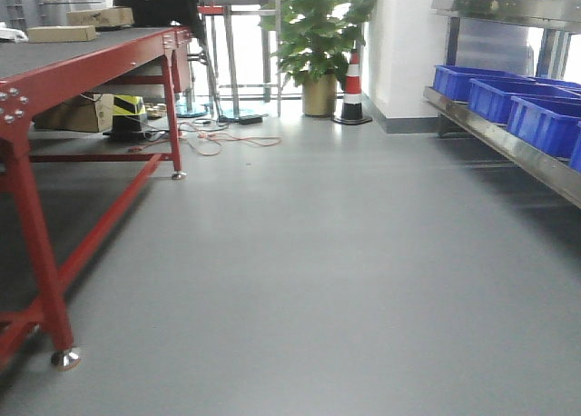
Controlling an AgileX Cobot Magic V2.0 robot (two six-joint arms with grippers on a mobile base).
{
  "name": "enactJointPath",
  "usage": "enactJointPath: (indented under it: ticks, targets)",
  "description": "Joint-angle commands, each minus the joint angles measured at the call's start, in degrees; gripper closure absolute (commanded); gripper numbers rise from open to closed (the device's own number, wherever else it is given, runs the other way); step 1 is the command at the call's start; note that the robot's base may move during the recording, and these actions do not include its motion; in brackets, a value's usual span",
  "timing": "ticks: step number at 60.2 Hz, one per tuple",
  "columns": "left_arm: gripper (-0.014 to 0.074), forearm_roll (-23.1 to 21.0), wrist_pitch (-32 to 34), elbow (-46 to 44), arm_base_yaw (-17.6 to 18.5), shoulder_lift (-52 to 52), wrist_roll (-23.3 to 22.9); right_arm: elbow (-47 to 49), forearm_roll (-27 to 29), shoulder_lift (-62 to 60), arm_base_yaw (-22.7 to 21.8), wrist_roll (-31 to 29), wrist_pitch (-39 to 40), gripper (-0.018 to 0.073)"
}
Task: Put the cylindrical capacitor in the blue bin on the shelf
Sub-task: 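Drive the base away from the table toward the bin shelf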
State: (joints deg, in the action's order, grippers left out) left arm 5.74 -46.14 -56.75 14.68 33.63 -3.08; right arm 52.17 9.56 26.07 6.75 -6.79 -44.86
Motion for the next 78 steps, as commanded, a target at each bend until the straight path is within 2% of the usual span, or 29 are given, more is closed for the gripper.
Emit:
enactJointPath:
  ticks: [1, 78]
  targets:
    - [0.0707, -0.05, 0.87, -0.28, 0.37, -0.22, 0.23, 0.39, -0.14, -0.02, -0.02, -0.19, 1.25, 0.0721]
    - [0.0707, -0.05, 0.87, -0.28, 0.37, -0.22, 0.23, 0.39, -0.14, -0.02, -0.02, -0.19, 1.25, 0.0721]
